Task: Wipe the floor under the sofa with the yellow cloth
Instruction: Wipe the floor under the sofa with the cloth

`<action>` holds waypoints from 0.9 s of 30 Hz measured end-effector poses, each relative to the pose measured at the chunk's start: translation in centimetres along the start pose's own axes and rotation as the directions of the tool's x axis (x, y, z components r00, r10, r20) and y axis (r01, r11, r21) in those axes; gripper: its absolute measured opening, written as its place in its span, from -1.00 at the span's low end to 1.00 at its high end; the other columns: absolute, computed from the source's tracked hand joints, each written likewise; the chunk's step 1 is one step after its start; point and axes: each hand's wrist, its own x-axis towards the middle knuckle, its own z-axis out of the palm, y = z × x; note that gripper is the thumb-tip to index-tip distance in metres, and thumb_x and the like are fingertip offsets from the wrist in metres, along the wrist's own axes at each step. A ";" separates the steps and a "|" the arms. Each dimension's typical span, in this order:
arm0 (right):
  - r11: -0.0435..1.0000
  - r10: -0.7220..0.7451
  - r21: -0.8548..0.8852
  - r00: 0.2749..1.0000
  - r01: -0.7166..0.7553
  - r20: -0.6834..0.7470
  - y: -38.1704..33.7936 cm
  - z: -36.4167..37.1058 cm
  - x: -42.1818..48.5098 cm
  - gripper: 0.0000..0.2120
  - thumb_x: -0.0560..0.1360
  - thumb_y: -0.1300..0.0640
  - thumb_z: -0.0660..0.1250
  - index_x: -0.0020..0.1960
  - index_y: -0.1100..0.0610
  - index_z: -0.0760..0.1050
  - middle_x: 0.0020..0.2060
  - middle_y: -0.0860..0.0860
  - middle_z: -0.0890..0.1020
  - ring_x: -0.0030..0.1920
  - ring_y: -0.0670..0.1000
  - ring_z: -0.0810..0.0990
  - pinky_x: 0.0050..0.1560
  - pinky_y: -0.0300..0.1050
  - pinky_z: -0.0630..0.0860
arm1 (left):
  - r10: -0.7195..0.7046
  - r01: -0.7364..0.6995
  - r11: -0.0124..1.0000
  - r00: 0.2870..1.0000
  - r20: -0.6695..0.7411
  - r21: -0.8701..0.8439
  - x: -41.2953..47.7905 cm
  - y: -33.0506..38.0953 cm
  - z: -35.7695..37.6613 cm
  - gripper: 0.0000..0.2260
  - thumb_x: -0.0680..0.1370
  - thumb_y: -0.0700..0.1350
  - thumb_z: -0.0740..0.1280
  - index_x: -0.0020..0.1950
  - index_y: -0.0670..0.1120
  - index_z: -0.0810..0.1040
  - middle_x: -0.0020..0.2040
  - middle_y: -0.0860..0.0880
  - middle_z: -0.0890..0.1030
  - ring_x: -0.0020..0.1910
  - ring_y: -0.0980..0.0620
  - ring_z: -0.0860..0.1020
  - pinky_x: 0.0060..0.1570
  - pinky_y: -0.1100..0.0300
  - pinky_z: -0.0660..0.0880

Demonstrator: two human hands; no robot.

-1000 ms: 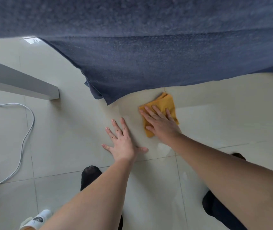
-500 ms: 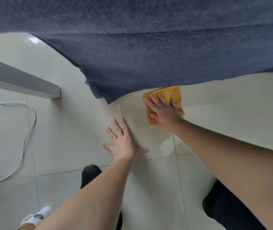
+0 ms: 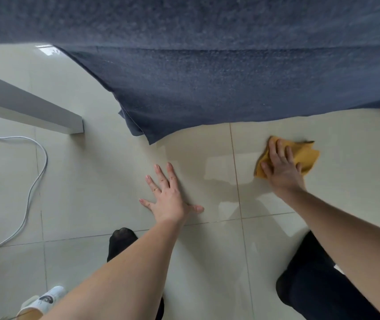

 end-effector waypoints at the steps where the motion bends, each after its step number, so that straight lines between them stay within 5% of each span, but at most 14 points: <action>1: 1.000 -0.005 -0.010 1.000 0.005 0.016 -0.5 1.2 -1.5 -0.36 0.71 -0.17 -0.04 0.65 -0.21 -0.34 0.68 -0.13 -0.20 0.68 0.10 -0.18 0.58 0.43 -0.04 | 0.000 0.000 1.000 1.000 -0.001 -0.001 0.0 0.0 0.1 0.51 0.17 0.42 0.61 0.58 0.14 -0.58 0.60 0.00 -0.58 0.62 -0.27 -0.46 0.41 -0.65 -0.01; 4: 0.994 -0.066 -0.080 0.995 0.071 0.071 -3.7 4.4 -4.5 -0.37 0.73 -0.13 -0.06 0.64 -0.22 -0.39 0.68 -0.16 -0.23 0.68 0.08 -0.22 0.58 0.43 -0.07 | 0.001 -0.001 1.000 1.000 -0.011 -0.001 -0.1 0.0 0.1 0.51 0.16 0.42 0.61 0.59 0.14 -0.57 0.60 0.01 -0.58 0.62 -0.26 -0.45 0.41 -0.64 -0.02; 11: 0.853 -0.450 -0.223 0.881 0.473 0.148 -14.9 5.5 -1.6 -0.33 0.72 -0.14 0.05 0.65 -0.23 -0.32 0.67 -0.21 -0.20 0.67 0.00 -0.22 0.60 0.36 -0.10 | 0.011 -0.011 1.000 1.000 -0.007 -0.004 -0.1 -0.2 0.1 0.50 0.16 0.43 0.60 0.60 0.14 -0.55 0.60 0.01 -0.58 0.63 -0.27 -0.44 0.41 -0.63 -0.01; 18: 0.931 -0.318 -0.174 0.947 0.320 0.036 -15.1 0.7 5.3 -0.37 0.70 -0.20 0.05 0.69 -0.14 -0.10 0.70 -0.13 -0.04 0.68 0.02 -0.09 0.62 0.29 -0.10 | 0.005 -0.005 1.000 1.000 -0.011 -0.006 -0.3 -0.1 -0.1 0.49 0.18 0.41 0.61 0.60 0.14 -0.54 0.61 0.01 -0.57 0.62 -0.26 -0.45 0.43 -0.62 -0.01; 22: 0.967 -0.216 -0.133 0.976 0.217 0.019 -7.7 -0.3 3.5 -0.33 0.70 -0.21 0.02 0.67 -0.20 -0.28 0.68 -0.19 -0.17 0.68 0.03 -0.15 0.62 0.32 -0.08 | 0.008 -0.009 1.000 1.000 -0.010 -0.018 -0.2 0.0 -0.1 0.49 0.19 0.40 0.62 0.60 0.14 -0.54 0.61 0.01 -0.56 0.62 -0.25 -0.45 0.43 -0.63 -0.02; 27: 0.939 -0.242 -0.218 0.961 0.266 0.130 -4.7 3.4 -3.4 -0.32 0.72 -0.14 0.02 0.65 -0.20 -0.35 0.68 -0.16 -0.21 0.68 0.06 -0.21 0.60 0.38 -0.05 | 0.010 -0.011 1.000 1.000 -0.028 -0.014 -0.3 -0.2 0.1 0.49 0.17 0.42 0.61 0.60 0.15 -0.54 0.61 0.02 -0.56 0.63 -0.24 -0.44 0.45 -0.62 0.00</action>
